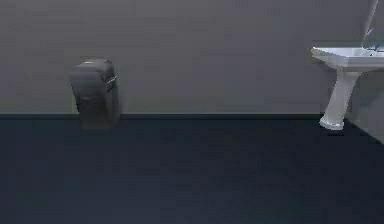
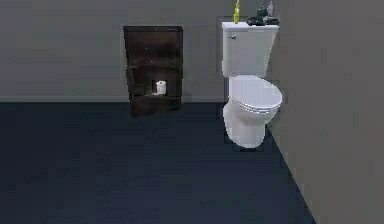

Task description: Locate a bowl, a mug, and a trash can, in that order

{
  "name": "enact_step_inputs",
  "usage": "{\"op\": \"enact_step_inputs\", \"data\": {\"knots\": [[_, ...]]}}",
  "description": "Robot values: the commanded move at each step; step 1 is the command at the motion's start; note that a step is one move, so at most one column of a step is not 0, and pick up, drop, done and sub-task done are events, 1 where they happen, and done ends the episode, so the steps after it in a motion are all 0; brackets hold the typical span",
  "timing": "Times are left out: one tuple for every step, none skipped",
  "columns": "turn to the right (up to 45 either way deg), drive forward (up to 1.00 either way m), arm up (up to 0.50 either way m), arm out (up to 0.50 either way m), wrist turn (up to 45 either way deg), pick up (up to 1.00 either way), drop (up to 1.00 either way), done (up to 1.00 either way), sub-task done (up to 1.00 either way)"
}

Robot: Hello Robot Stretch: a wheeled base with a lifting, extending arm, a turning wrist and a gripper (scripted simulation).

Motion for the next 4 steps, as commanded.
{"op": "enact_step_inputs", "data": {"knots": [[-45.0,0.00,0.00,0.00,0.0,0.00,0.00,0.00,0.00],[-45.0,0.00,0.00,0.00,0.0,0.00,0.00,0.00,0.00],[0.0,1.00,0.00,0.00,0.0,0.00,0.00,0.00,0.00],[-3.0,0.00,0.00,0.00,0.0,0.00,0.00,0.00,0.00]]}}
